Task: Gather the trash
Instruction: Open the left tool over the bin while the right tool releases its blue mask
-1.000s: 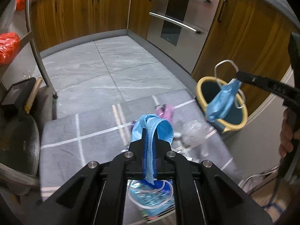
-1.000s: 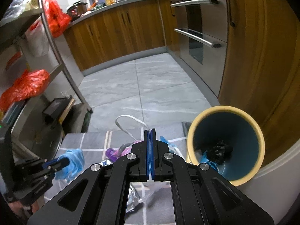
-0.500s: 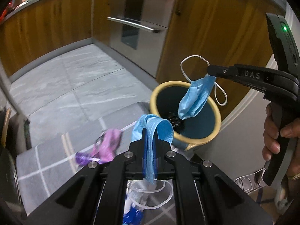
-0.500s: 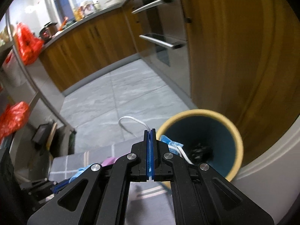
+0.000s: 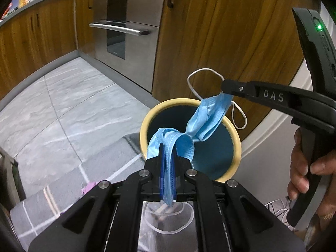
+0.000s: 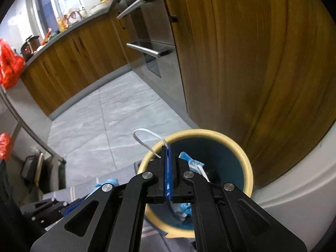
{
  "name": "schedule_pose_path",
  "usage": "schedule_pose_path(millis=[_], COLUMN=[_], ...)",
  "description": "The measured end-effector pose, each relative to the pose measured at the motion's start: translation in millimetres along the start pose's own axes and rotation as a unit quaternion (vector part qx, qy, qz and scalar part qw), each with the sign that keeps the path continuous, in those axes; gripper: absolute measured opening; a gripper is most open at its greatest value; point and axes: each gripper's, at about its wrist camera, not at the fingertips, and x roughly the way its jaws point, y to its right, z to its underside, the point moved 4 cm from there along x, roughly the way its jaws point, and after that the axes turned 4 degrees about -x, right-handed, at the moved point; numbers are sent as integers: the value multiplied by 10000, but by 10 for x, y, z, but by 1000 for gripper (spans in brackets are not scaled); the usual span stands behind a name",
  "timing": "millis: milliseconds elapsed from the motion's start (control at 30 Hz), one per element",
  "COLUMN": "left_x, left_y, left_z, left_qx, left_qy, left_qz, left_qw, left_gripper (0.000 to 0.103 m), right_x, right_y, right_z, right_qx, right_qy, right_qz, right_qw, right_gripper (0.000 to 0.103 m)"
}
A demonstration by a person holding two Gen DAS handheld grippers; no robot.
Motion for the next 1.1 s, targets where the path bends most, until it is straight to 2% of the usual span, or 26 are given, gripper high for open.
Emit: schedule_pose_path(millis=[133, 433, 767, 833, 900, 933, 967, 1100], left_x=[176, 512, 677, 677, 651, 630, 622, 613], left_y=[13, 38, 106, 120, 112, 101, 90, 2], left_z=[13, 132, -48, -73, -84, -73, -73, -36], left_qx=[50, 121, 380, 367, 346, 348, 350, 267], left_qy=[-91, -362, -354, -339, -262, -221, -189, -225], left_qz=[51, 115, 203, 253, 234, 214, 177, 75], left_qw=[9999, 9992, 9984, 9984, 9988, 9989, 9991, 9994], left_gripper=[5, 5, 5, 11, 37, 42, 45, 46], right_x=[147, 442, 501, 505, 515, 523, 525, 528], right_y=[64, 197, 284, 309, 338, 352, 362, 368], right_z=[12, 24, 38, 35, 41, 48, 57, 73], right_qx=[114, 305, 496, 526, 569, 604, 616, 638], right_qy=[-164, -417, -405, -397, -406, -418, -422, -442], right_qz=[-25, 230, 465, 510, 552, 556, 566, 557], right_qw=[9998, 9984, 9969, 9965, 9960, 9958, 9956, 9954], right_gripper=[2, 3, 3, 3, 3, 3, 3, 3])
